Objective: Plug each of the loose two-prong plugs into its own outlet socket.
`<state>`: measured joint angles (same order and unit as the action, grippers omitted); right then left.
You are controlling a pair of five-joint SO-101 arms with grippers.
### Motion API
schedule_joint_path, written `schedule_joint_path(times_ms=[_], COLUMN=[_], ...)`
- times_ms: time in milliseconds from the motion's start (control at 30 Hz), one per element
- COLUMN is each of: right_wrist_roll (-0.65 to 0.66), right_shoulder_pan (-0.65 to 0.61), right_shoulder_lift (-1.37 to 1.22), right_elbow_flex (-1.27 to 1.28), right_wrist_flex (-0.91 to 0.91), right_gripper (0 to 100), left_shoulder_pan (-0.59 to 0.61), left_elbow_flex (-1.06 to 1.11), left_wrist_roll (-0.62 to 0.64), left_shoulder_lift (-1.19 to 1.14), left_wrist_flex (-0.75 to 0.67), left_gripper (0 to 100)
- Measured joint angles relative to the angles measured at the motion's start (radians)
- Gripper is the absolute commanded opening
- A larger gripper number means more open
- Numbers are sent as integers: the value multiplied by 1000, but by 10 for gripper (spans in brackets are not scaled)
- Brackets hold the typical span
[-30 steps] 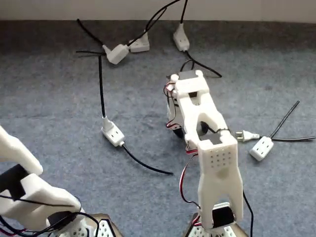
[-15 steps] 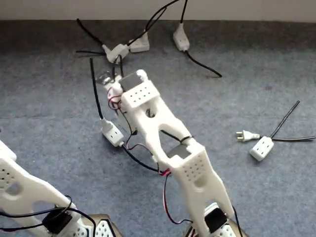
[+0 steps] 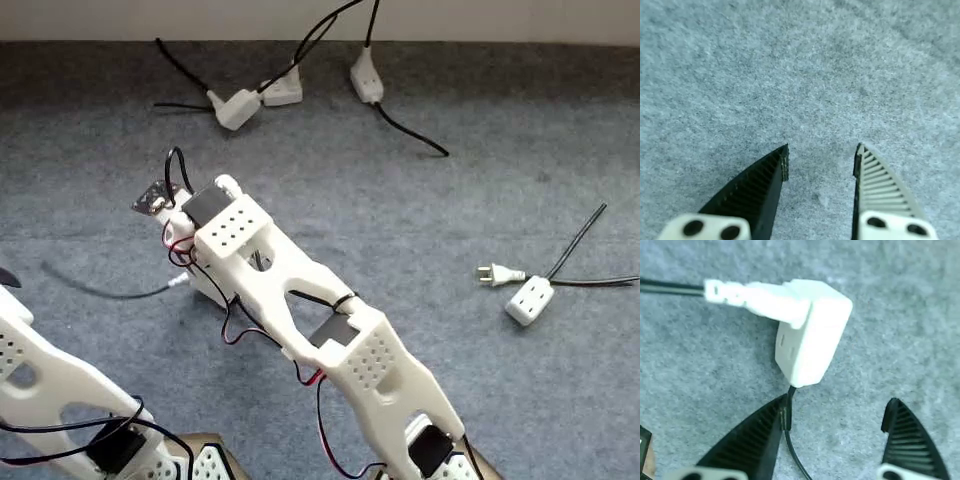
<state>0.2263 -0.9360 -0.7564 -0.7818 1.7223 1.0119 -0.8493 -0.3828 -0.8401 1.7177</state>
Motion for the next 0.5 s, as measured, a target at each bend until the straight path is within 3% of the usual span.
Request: schedule_joint_path(times_ms=[300, 500], right_wrist_roll=[-6, -8], right_shoulder_pan=[-14, -71], right_shoulder_lift=[-126, -172], right_elbow_flex=[-17, -84], right_wrist_flex=[-101, -77], right_gripper=[292, 292], left_shoulder_pan=[0, 37], left_elbow_flex=[2, 2], left_wrist_roll=[32, 43], left_shoulder_lift=[0, 0], left_wrist_flex=[-2, -38], left_gripper=[221, 221])
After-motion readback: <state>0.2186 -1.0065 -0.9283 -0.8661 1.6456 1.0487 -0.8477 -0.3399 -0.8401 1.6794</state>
